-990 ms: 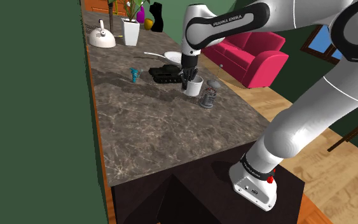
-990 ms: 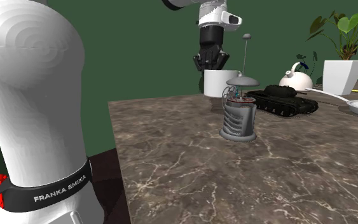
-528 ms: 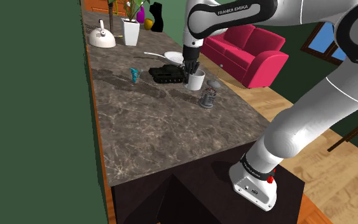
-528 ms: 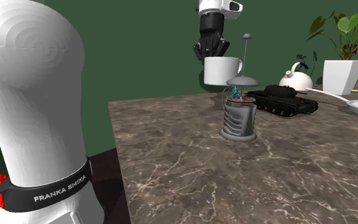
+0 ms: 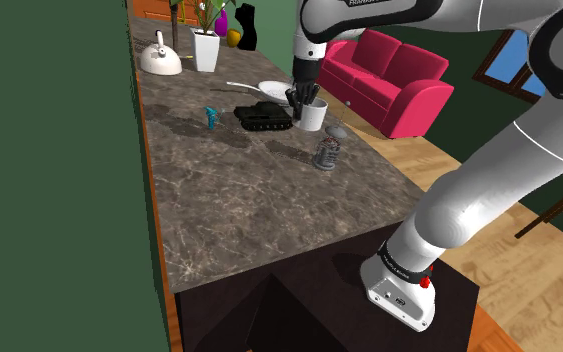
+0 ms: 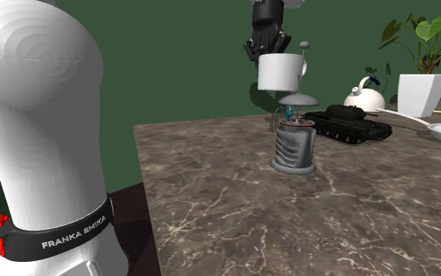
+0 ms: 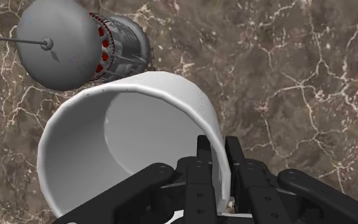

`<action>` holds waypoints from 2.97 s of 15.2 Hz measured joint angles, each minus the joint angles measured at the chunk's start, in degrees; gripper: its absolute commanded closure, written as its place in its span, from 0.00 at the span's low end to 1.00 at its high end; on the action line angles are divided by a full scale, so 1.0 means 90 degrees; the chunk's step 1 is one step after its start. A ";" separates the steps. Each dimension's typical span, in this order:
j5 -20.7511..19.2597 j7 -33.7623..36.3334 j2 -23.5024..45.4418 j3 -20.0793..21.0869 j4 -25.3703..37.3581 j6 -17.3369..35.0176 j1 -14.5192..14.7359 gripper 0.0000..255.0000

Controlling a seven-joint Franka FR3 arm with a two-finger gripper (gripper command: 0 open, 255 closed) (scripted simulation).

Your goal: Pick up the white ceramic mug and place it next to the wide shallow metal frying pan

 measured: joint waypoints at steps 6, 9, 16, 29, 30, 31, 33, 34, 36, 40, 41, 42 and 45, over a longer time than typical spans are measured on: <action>-0.0156 -0.0810 0.0526 -0.0484 0.0613 -0.0036 -0.0378 1.00; -0.0186 -0.1201 0.0886 -0.0698 0.0993 -0.0028 -0.0558 1.00; -0.0123 -0.2184 0.1947 -0.1164 0.2283 -0.0185 -0.1046 1.00; 0.0467 -0.3800 0.4901 -0.1581 0.6495 -0.1355 -0.2331 1.00; 0.0547 -0.3906 0.5358 -0.1577 0.7241 -0.1634 -0.2506 1.00; 0.0573 -0.3961 0.5533 -0.1577 0.7492 -0.1712 -0.2584 1.00; 0.0580 -0.3974 0.5576 -0.1574 0.7426 -0.1604 -0.2596 1.00; 0.0577 -0.3976 0.5554 -0.1575 0.7307 -0.1508 -0.2589 1.00; 0.0568 -0.3973 0.5495 -0.1578 0.7031 -0.1292 -0.2567 1.00; 0.0563 -0.3947 0.5464 -0.1573 0.6645 -0.0939 -0.2529 1.00; 0.0558 -0.3948 0.5428 -0.1575 0.6504 -0.0834 -0.2520 1.00; 0.0558 -0.3945 0.5424 -0.1575 0.6400 -0.0735 -0.2515 1.00; 0.0567 -0.3930 0.5486 -0.1565 0.6257 -0.0531 -0.2507 1.00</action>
